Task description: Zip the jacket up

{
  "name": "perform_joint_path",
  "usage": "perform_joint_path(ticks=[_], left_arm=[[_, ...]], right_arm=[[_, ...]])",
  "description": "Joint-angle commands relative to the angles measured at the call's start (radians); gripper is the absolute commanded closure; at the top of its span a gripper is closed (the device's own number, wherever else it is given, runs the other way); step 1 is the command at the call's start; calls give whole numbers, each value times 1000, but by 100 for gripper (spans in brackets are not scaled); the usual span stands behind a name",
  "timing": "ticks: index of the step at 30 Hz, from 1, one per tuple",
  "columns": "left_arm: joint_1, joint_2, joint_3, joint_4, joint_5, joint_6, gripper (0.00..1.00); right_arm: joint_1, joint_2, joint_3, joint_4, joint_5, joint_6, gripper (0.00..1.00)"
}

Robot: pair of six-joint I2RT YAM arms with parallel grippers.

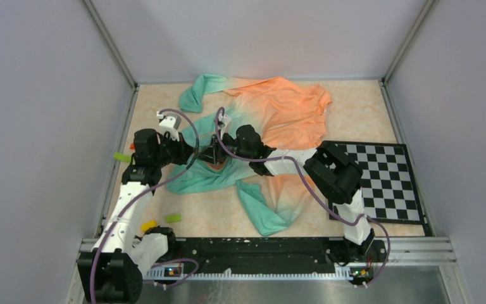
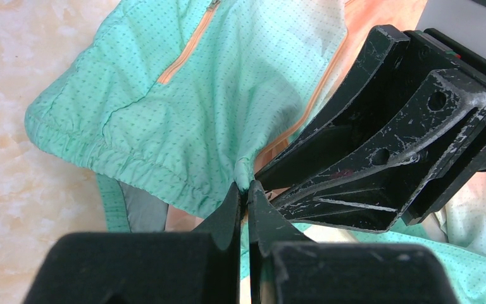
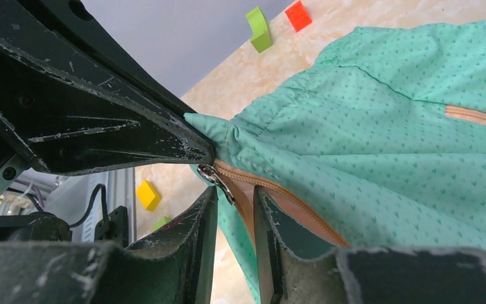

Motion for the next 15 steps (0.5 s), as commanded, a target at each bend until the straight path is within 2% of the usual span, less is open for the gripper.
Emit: perform_joint_path(ticks=[1,9,15], left_arm=[[-6,4,5,19,14,10,100],[-8,4,4,16,15,12,100],[-8,7,5,11,7,13,100]], right_arm=[[13,-42,54,9,-9,-17,73],[11,-36,70,-8,-14,-25,75],[13,-34,85,-32,-15,-25,71]])
